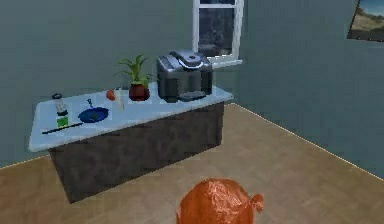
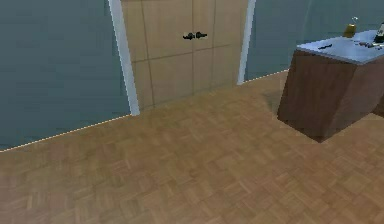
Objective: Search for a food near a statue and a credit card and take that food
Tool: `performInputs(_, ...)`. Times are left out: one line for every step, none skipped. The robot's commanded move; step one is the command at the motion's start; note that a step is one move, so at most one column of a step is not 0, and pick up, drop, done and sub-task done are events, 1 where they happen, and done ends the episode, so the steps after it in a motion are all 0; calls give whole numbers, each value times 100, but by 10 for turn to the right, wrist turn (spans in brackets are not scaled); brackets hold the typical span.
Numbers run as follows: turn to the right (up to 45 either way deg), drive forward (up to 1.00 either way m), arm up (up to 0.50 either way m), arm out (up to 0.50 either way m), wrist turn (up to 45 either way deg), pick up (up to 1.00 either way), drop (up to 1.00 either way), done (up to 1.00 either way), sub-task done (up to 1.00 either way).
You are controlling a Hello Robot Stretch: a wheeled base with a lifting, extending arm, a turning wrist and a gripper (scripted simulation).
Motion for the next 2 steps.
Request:
performInputs(-450, 0, 0, 0, 0, 0, 0, 0, 0)
performInputs(-390, 0, 0, 0, 0, 0, 0, 0, 0)
